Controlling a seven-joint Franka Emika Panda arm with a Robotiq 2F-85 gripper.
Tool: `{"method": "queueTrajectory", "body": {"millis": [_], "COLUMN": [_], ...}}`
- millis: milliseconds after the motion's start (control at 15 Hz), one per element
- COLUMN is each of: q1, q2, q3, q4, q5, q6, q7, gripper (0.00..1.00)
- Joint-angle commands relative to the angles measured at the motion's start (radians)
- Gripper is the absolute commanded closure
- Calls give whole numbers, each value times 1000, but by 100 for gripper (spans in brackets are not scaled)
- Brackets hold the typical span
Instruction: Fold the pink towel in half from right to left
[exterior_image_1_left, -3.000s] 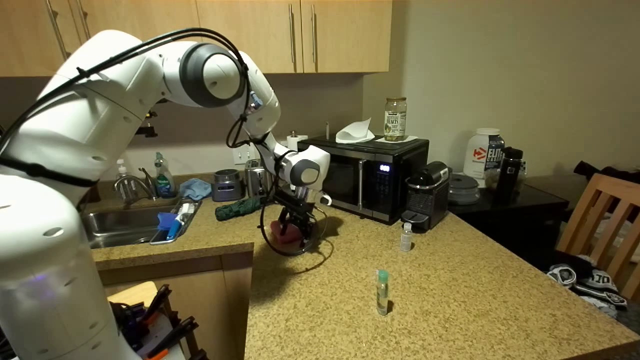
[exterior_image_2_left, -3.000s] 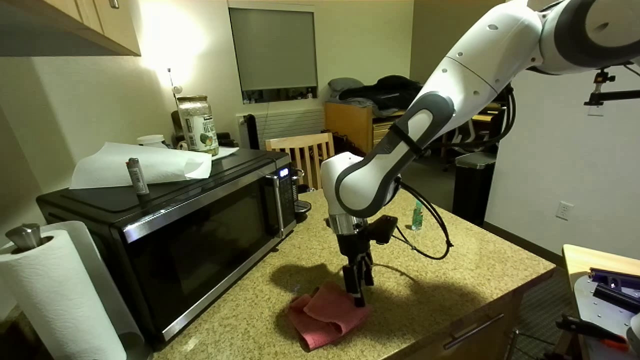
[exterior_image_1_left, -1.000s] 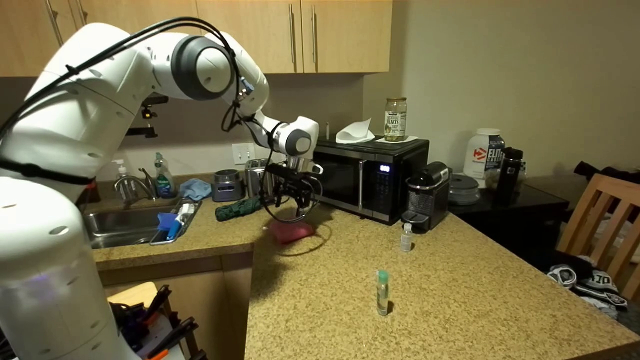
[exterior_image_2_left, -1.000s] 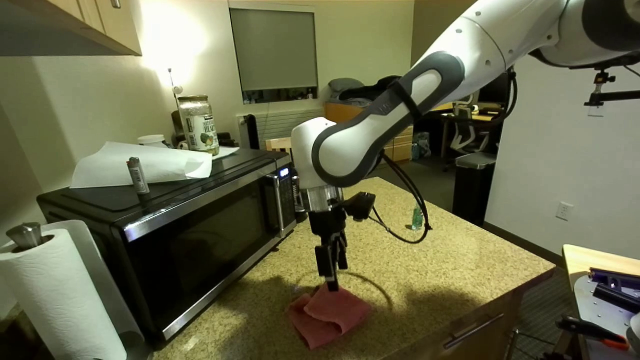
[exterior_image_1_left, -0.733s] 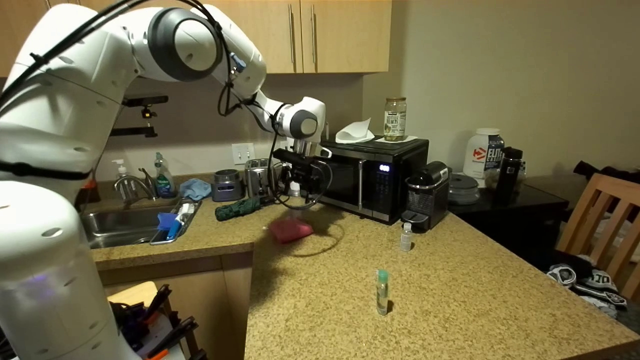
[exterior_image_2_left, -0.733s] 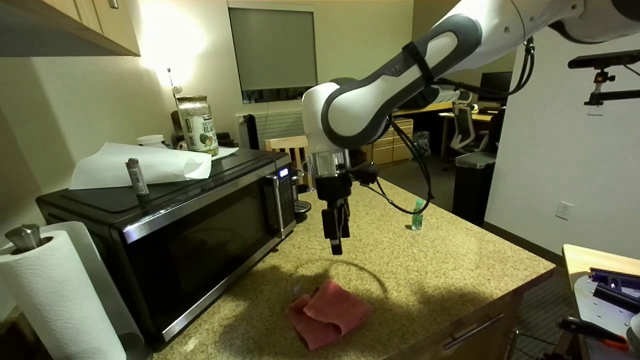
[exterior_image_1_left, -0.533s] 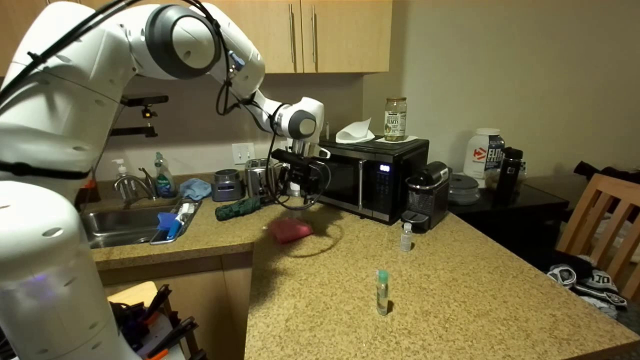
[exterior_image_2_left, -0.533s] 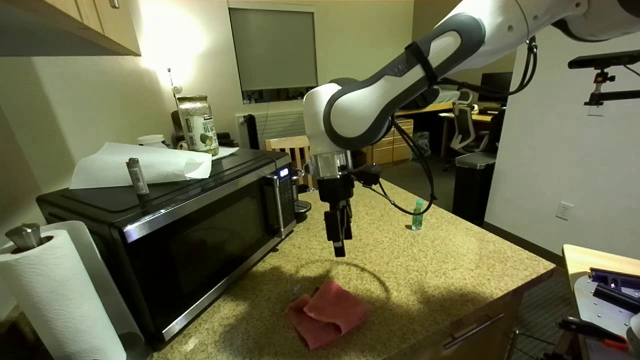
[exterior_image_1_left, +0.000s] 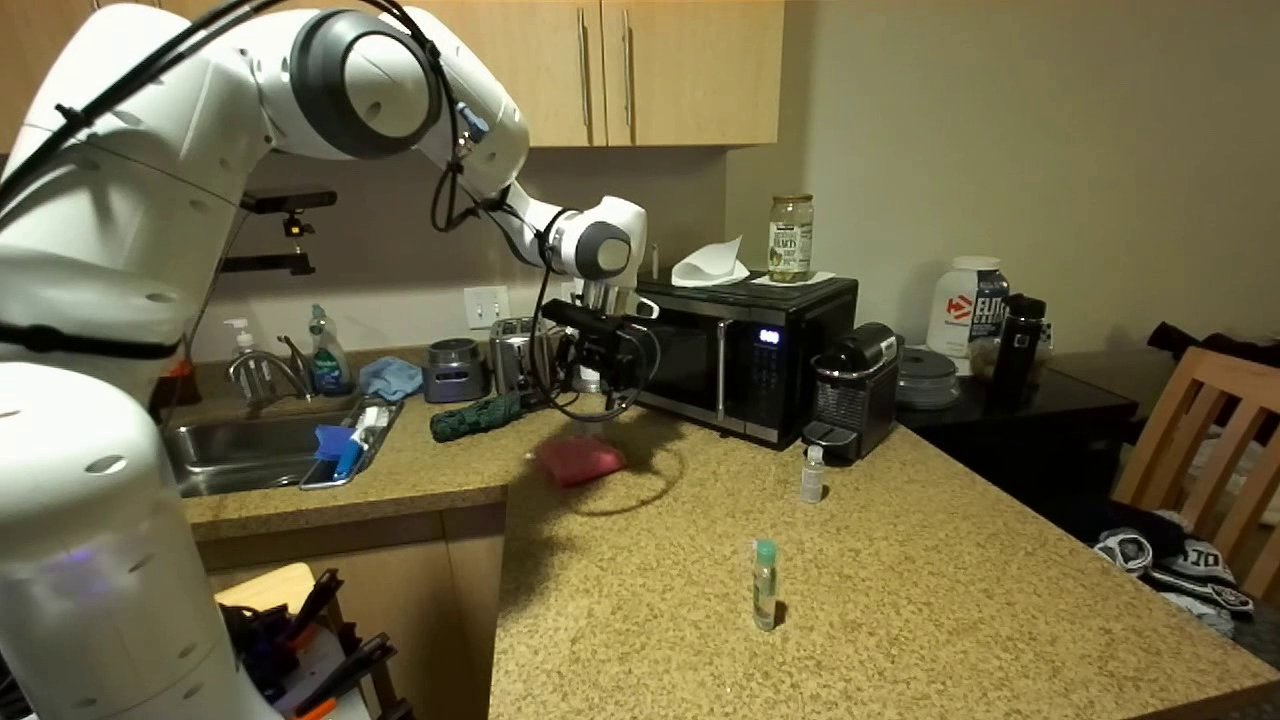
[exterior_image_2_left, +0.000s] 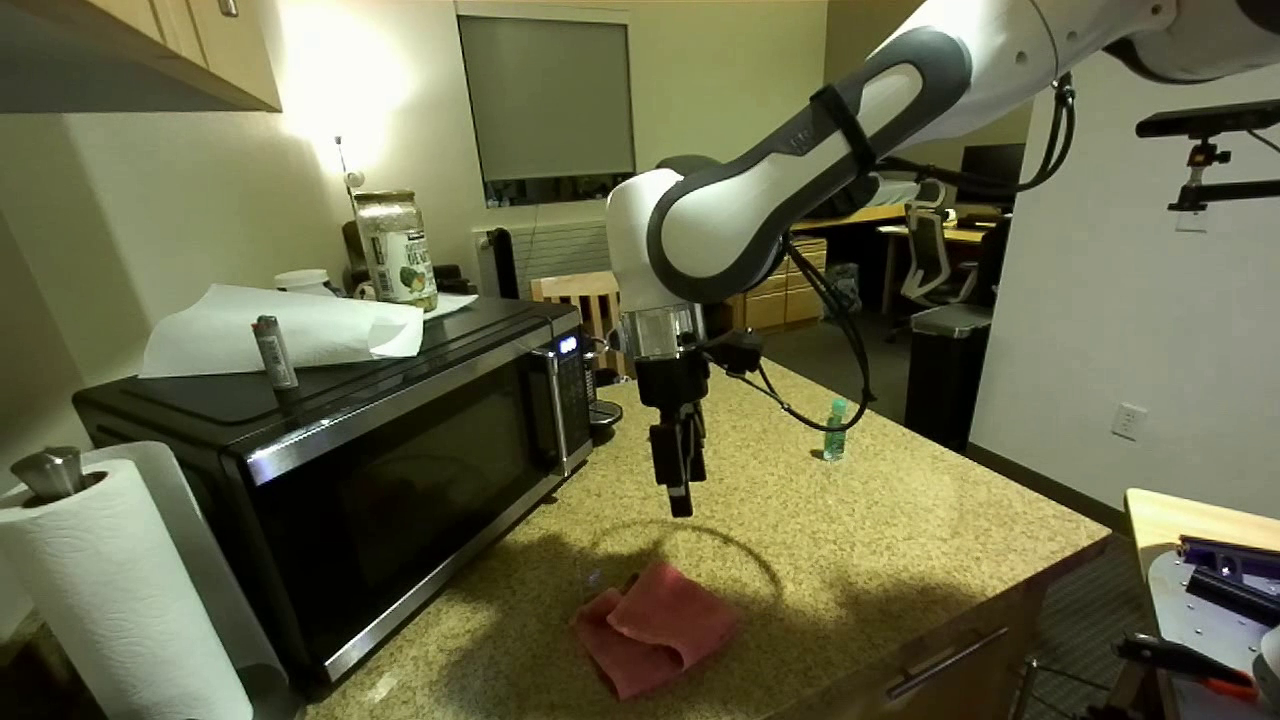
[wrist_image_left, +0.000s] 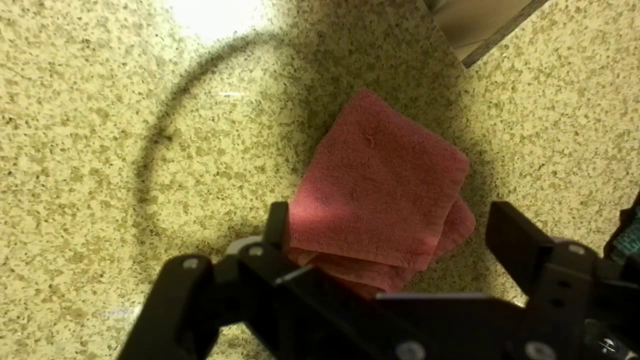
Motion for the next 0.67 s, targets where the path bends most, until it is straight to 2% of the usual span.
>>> {"method": "queueTrajectory", "body": {"millis": [0, 600], "q1": [8, 77], "q2": [0, 155], "q3": [-8, 4], "q4": [3, 155], "q5": [4, 10], "q6": [-3, -4], "q7": [-2, 57], "gripper": [0, 0]}}
